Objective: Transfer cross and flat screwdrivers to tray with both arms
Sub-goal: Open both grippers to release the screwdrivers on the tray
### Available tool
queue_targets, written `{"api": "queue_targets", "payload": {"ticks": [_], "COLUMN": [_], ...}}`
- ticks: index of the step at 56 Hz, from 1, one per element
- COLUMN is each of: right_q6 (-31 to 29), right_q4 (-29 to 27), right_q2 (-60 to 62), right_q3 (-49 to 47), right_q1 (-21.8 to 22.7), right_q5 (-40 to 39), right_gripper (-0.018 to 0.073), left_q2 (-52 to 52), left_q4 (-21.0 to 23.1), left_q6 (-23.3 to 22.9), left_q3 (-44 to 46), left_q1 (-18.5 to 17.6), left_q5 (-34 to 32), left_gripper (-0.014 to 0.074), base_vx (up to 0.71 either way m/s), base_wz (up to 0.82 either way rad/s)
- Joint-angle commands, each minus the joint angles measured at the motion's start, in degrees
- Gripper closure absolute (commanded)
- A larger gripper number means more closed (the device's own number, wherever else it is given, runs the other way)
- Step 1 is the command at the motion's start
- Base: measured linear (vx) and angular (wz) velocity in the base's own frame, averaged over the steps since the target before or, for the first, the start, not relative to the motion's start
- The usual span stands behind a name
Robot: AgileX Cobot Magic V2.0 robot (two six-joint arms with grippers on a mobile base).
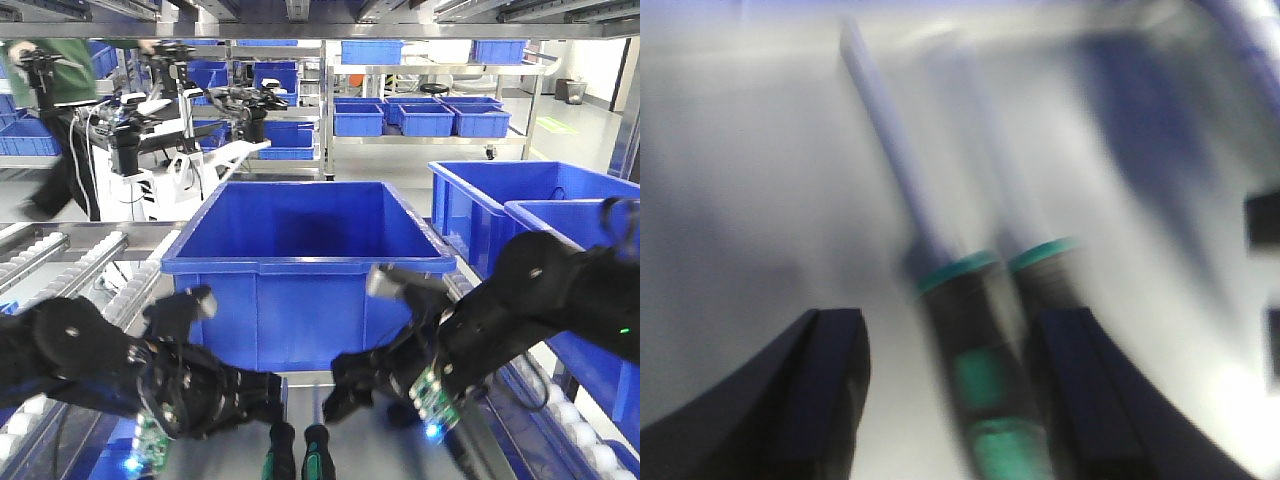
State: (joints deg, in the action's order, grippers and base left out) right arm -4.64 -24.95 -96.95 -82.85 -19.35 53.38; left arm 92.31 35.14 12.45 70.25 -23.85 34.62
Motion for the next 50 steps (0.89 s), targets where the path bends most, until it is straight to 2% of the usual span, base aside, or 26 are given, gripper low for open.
{"api": "queue_targets", "payload": {"ticks": [1,9,23,45,50], "right_q6": [-0.1,-0.1,-0.1,-0.1,-0.1], "right_q4": [0.3,3.8,6.2,6.2,6.2], "right_q2": [7.1,13.5,19.2,19.9,19.9], "right_q3": [-1.8,-1.8,-1.8,-1.8,-1.8], "right_q1": [0.2,0.2,0.2,0.2,0.2], "right_q5": [-6.1,-10.5,-10.8,-10.8,-10.8], "right_gripper": [-0.0025,-0.0025,-0.0025,-0.0025,-0.0025], "left_q2": [-7.1,-14.2,-22.8,-24.3,-24.3], "left_q4": [0.2,-2.5,-2.5,-2.5,-3.7], "left_q6": [4.2,4.7,4.7,4.7,4.7], "left_q3": [1.7,1.7,1.7,1.7,1.7], "left_q1": [-0.2,-0.2,-0.2,-0.2,-0.2], "left_q5": [-3.9,-5.3,-6.8,-6.9,-6.9], "left_gripper": [0.0094,0.0094,0.0094,0.0094,0.0098], "base_vx": [0.00,0.00,0.00,0.00,0.00], "base_wz": [0.00,0.00,0.00,0.00,0.00]}}
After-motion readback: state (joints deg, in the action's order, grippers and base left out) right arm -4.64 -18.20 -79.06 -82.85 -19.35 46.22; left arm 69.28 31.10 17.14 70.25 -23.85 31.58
